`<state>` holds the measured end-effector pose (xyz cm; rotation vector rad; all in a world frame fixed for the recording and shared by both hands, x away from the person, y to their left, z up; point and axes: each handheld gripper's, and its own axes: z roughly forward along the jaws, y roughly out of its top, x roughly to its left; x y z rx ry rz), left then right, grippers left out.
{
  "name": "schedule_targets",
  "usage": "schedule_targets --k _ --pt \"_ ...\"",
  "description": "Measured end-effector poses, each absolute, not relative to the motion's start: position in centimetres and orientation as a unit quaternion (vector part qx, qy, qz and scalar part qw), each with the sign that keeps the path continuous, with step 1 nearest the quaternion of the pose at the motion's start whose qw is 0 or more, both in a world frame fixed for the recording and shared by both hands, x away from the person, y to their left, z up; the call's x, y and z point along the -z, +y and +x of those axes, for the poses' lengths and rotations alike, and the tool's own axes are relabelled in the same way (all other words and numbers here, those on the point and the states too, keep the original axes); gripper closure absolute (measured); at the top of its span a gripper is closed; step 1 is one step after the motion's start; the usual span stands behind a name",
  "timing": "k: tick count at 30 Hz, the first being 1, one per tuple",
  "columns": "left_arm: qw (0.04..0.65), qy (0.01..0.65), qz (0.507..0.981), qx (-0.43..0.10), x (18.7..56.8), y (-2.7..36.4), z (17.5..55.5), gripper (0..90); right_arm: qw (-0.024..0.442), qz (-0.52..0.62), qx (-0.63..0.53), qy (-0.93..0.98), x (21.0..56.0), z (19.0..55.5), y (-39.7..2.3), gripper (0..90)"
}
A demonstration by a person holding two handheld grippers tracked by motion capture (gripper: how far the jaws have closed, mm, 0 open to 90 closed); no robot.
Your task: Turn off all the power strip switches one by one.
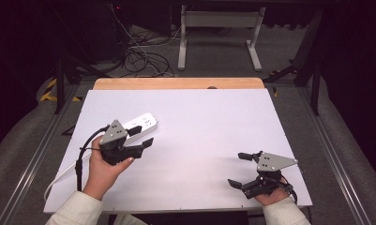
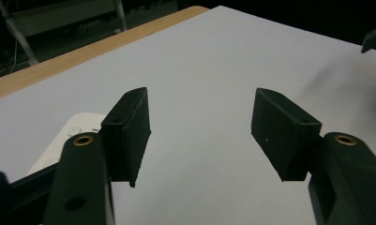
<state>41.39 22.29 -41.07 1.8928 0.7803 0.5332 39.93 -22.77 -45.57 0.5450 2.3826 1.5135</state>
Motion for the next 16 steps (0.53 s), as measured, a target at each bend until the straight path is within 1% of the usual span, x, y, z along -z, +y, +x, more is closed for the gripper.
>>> schedule_targets --k 2,7,10,13,15,16 --pt "0.484 0.316 0.781 -0.236 42.1 22.7 40.3 34.9 0.134 0.187 -0.522 0.821 45.6 39.9 -22.8 5.5" --pt "0.501 0.306 0.778 -0.221 45.5 24.3 38.1 32.9 0.133 0.188 -0.524 0.82 45.6 39.9 -22.8 5.5" --pt "0.521 0.311 0.765 -0.216 46.6 25.7 37.7 30.8 0.132 0.187 -0.523 0.821 45.6 39.8 -22.8 5.5" --pt "0.534 0.324 0.755 -0.198 47.3 26.6 37.4 30.0 0.133 0.188 -0.522 0.822 45.6 39.8 -22.8 5.5" --pt "0.53 0.336 0.759 -0.173 47.6 26.8 37.3 29.6 0.132 0.189 -0.523 0.821 45.6 39.8 -22.8 5.5" --pt "0.531 0.339 0.758 -0.167 47.7 26.8 37.2 27.9 0.132 0.189 -0.523 0.821 45.6 39.8 -22.8 5.5"
